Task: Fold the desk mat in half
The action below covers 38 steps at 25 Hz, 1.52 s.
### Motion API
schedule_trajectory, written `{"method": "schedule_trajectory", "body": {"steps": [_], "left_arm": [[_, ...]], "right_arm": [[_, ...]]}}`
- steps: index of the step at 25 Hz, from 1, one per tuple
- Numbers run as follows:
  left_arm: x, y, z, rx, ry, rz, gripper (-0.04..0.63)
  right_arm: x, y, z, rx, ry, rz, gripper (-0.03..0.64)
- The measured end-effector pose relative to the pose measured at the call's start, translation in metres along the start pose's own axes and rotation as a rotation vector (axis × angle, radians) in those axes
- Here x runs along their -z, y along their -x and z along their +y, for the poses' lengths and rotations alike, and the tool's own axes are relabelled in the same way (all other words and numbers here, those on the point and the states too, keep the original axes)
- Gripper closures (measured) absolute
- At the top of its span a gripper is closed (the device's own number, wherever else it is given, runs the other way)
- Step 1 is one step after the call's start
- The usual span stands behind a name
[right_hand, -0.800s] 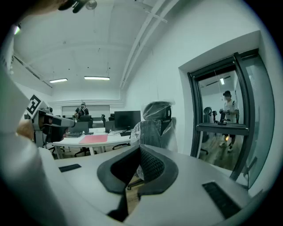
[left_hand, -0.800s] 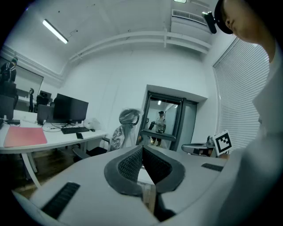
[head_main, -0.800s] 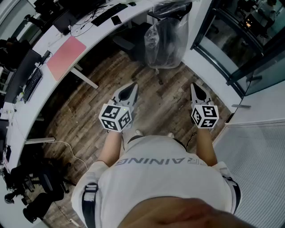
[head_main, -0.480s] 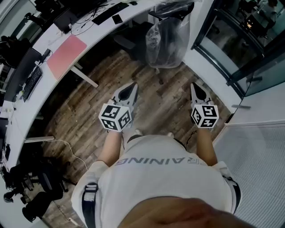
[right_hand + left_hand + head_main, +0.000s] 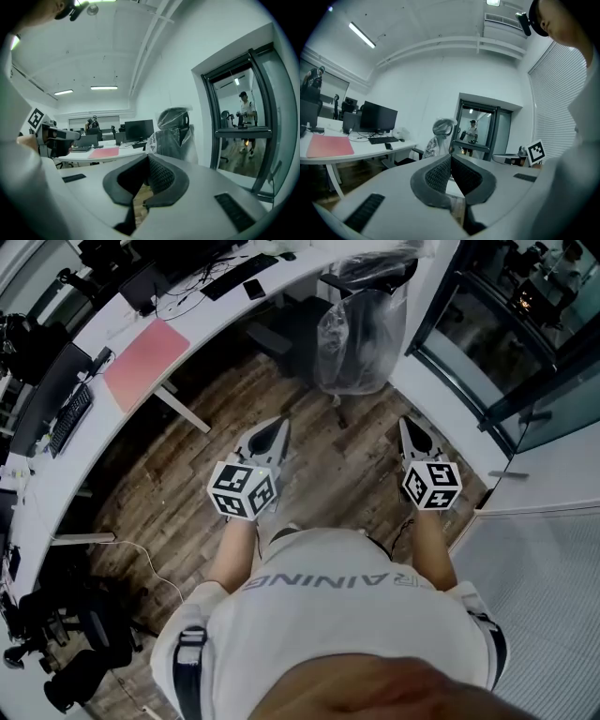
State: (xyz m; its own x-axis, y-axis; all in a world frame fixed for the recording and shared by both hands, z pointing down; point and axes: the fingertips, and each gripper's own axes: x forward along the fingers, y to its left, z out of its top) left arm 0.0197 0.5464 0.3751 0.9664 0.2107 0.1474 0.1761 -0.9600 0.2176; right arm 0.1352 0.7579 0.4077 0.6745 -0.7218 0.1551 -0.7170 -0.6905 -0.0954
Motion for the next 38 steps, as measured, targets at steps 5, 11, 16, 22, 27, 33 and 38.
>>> {"method": "schedule_trajectory", "body": {"steps": [5,11,16,22,27,33,38], "left_arm": [[-0.002,0.01,0.02,-0.006,-0.005,-0.002,0.568],[-0.004,0.052,0.068,-0.067,0.0,-0.015,0.568],[0.004,0.079,0.107,-0.126,0.024,-0.018,0.568],[0.005,0.076,0.138,-0.171,0.058,-0.02,0.568],[-0.008,0.052,0.173,-0.223,0.066,-0.013,0.568],[-0.038,-0.003,0.205,-0.282,0.043,-0.027,0.568],[-0.056,-0.05,0.227,-0.351,0.04,-0.026,0.568]], "right_arm": [[0.004,-0.018,0.022,-0.019,0.008,0.011,0.594],[0.009,-0.051,0.083,-0.096,0.021,0.02,0.594],[0.019,-0.083,0.142,-0.208,0.092,0.056,0.594],[0.01,-0.129,0.16,-0.28,0.124,0.07,0.594],[0.013,-0.184,0.159,-0.34,0.108,0.108,0.594],[-0.005,-0.254,0.139,-0.391,0.199,0.096,0.594],[-0.026,-0.312,0.11,-0.414,0.228,0.075,0.594]]}}
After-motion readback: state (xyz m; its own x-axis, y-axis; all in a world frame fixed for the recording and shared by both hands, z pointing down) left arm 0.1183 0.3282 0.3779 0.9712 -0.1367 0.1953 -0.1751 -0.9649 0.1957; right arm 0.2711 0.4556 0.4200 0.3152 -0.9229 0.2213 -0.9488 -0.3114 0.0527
